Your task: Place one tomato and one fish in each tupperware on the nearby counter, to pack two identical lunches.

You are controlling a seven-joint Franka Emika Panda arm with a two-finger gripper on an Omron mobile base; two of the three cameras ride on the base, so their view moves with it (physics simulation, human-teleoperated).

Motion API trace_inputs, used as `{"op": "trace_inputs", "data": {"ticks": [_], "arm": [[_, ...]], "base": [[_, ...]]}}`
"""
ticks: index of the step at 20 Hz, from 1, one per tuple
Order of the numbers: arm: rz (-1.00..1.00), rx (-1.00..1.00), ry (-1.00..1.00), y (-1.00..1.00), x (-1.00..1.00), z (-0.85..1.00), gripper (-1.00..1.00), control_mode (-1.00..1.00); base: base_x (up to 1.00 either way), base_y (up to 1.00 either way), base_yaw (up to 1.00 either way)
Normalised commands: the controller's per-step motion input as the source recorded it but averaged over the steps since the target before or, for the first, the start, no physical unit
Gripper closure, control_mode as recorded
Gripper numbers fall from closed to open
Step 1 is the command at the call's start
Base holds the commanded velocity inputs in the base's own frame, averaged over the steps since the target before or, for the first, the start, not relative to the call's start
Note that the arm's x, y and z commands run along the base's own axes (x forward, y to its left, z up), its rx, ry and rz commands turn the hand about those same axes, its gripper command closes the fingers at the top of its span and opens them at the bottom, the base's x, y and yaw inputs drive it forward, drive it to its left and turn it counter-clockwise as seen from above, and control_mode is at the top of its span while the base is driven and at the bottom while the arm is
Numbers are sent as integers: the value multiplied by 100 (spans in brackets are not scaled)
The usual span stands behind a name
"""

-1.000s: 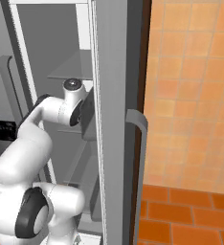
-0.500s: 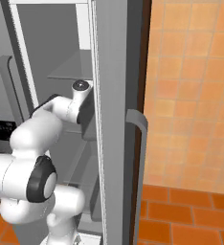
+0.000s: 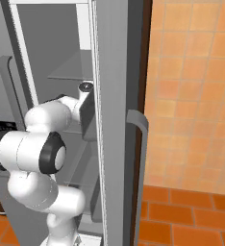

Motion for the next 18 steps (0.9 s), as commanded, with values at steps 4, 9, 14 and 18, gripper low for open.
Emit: {"op": "trace_inputs", "data": {"ticks": [4, 9, 14, 18], "arm": [[0, 0, 2, 0, 37, -32, -100, -100], [0, 0, 4, 0, 13, -28, -100, -100], [0, 0, 1, 0, 26, -8, -100, -100], [0, 0, 2, 0, 18, -19, 100, -100]], "base": [[0, 0, 0], [0, 0, 0], [0, 0, 0], [0, 0, 0]]}}
